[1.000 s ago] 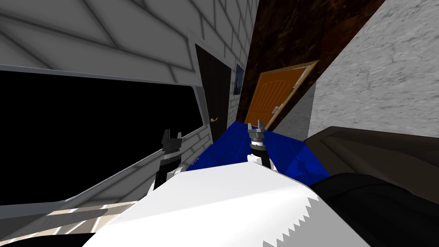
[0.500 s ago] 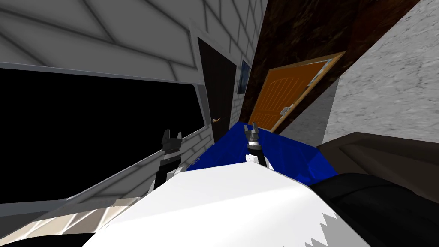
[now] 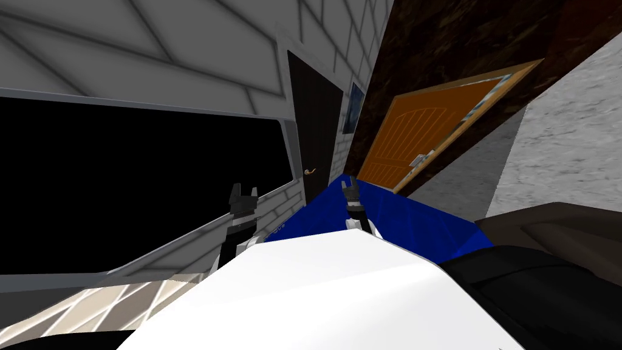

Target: Pull the door open

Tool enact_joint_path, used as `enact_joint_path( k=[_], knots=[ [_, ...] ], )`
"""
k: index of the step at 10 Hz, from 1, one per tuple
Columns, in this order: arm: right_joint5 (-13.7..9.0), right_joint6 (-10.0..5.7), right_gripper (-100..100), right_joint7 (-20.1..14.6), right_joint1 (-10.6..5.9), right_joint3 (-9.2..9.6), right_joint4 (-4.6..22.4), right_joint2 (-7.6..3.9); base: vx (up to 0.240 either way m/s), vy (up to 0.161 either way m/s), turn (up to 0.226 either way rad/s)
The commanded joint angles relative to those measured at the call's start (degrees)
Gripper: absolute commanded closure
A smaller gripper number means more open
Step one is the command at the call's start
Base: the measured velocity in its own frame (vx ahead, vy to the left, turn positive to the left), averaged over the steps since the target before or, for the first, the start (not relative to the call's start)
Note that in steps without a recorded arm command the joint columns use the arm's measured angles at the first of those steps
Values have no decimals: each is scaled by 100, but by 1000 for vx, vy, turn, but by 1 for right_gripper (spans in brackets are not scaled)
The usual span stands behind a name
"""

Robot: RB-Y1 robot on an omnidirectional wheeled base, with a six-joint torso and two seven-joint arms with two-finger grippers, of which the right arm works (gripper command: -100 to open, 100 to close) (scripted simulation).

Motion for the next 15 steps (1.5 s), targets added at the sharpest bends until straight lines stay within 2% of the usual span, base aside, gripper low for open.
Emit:
enact_joint_path(
  k=[1, 2, 3, 7, 8, 11, 12, 13, 14, 15],
  knots=[
    [-8, 12, -100, -39, -149, 30, 286, -111, 95, -35, 172],
    [-9, -13, -100, -60, -230, 58, 438, -176, 85, -42, 153],
    [-9, -13, -100, -60, -230, 58, 514, -176, 59, -31, 48],
    [-14, -117, -100, -147, -566, 174, 1321, -440, 70, -28, 157],
    [-14, -117, -100, -147, -566, 174, 1370, -440, 64, -41, 61],
    [-18, -199, -100, -216, -830, 265, 1975, -643, 75, -34, 169],
    [-18, -199, -100, -216, -830, 265, 2041, -643, 63, -38, 53],
    [-20, -227, -100, -239, -919, 296, 2239, -711, 45, -32, 104],
    [-20, -227, -100, -239, -919, 296, 2266, -711, 32, -25, 54],
    [-21, -254, -100, -262, -1008, 326, 2483, -777, 38, -34, 98]
  ],
)
